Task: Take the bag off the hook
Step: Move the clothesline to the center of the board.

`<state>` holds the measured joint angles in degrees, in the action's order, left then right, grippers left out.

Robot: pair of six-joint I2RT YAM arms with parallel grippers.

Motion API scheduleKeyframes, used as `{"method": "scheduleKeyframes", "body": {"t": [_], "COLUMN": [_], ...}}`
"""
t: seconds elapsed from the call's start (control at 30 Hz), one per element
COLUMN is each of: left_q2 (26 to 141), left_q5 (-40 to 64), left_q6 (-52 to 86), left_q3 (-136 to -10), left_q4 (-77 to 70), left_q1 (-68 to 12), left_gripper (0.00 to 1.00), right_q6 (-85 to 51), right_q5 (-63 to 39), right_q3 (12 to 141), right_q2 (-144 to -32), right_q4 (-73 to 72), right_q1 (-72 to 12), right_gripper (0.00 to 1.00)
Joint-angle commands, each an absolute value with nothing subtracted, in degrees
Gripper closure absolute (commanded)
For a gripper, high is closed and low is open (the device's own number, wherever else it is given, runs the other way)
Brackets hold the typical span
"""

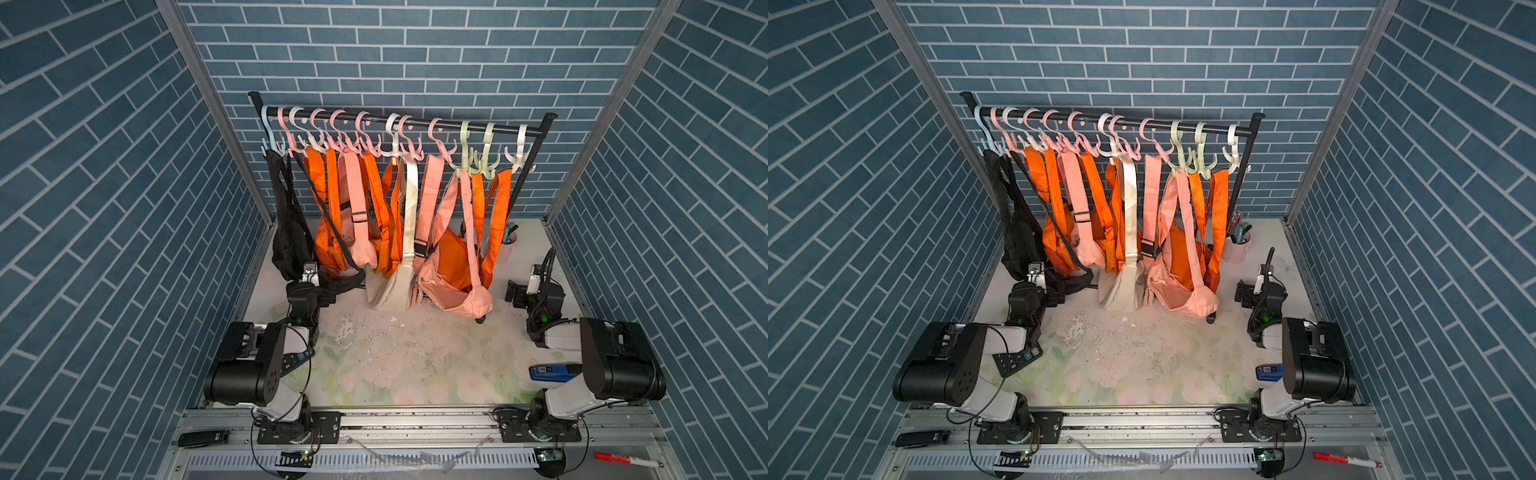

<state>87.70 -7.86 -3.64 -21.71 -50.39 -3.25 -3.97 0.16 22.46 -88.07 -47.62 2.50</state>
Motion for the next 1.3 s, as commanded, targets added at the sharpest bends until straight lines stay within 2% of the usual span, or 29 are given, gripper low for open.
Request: {"method": "scheduleKeyframes", "body": {"t": [0.0,0.97,1.13,1.27], "left_q2": [87.7,87.5,84.5,77.8], "left_q5": [-7.7,-7.4,-7.3,-7.8], "left_q6": [-3.9,-3.8,-4.0,-3.8], "left_q3": [-22.0,-21.9,-21.0,-20.8], "left_q4": [-49.9,-50.2,-49.5,-44.3], "left_q1": [-3.0,-2.8,-2.9,-2.9], "left_gripper": [0.01,0.01,0.01,0.01], "right_q6": [-1.8,-2.5,-3.3,-5.0], "right_q5": [-0.4,-0.6,2.9,4.5], "right_q3": [23.4,23.3,23.9,24.4], "right_q2": [-88.0,-87.9,-81.8,-76.8], "right_q4": [-47.4,-47.4,-41.0,-35.3], "right_q1": [2.4,3.1,2.5,2.5], "right_gripper": [0.01,0.01,0.02,0.04]}}
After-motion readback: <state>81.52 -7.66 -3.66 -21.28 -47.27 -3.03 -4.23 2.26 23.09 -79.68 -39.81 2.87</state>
